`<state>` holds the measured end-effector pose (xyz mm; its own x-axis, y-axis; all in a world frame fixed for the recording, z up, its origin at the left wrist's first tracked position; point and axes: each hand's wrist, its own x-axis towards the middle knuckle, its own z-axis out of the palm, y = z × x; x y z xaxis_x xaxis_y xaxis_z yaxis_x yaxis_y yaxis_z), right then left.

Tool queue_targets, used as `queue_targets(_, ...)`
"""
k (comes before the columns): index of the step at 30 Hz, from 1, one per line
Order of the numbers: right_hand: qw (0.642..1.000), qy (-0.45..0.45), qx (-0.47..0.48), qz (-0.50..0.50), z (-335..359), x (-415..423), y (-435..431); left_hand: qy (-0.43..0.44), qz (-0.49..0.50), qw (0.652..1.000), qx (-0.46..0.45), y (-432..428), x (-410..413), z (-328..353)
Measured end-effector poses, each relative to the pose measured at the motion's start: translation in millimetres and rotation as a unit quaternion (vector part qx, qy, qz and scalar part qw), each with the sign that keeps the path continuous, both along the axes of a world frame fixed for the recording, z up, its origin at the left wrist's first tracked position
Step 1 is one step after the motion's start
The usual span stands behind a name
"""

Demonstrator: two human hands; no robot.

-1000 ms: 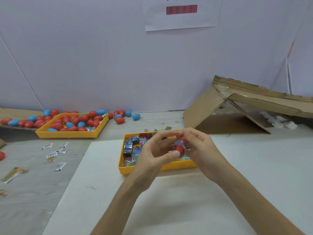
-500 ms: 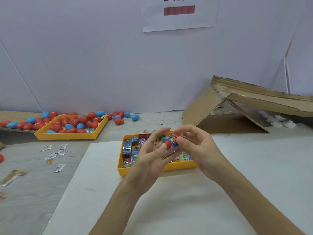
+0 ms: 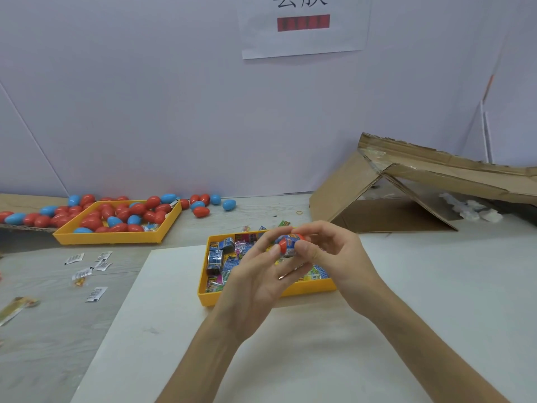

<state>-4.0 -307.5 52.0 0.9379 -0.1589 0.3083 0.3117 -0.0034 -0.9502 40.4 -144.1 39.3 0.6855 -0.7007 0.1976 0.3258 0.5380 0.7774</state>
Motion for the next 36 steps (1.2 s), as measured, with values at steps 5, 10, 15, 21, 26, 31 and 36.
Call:
queue_targets(5,1.0,0.0,0.002,0.011,-1.4,0.6,-0.5,0.007,0.035,0.999,0.009,0.0,-0.2,1.2)
queue_targets(10,1.0,-0.01,0.011,0.017,-2.7,2.2,-2.4,0.023,0.012,1.0,-0.016,2.2,-1.3,1.8)
queue_targets(15,0.999,-0.034,0.006,0.029,-5.3,4.0,-5.4,0.036,-0.006,0.999,-0.023,3.3,-0.9,2.0)
queue_targets(21,0.998,-0.012,-0.001,0.056,-3.0,1.8,-1.5,0.053,-0.011,0.998,-0.044,2.9,0.6,2.4)
queue_targets(26,0.999,-0.015,-0.013,0.025,-2.5,1.2,0.8,0.073,-0.02,0.996,-0.039,3.5,3.0,0.5)
queue_targets(31,0.998,-0.033,-0.034,0.029,-4.3,1.8,0.1,0.087,-0.018,0.995,-0.044,3.8,4.7,-2.7)
queue_targets(36,0.997,-0.044,-0.053,0.022,-4.4,1.2,1.1,0.078,-0.009,0.996,-0.037,3.1,3.5,-1.8)
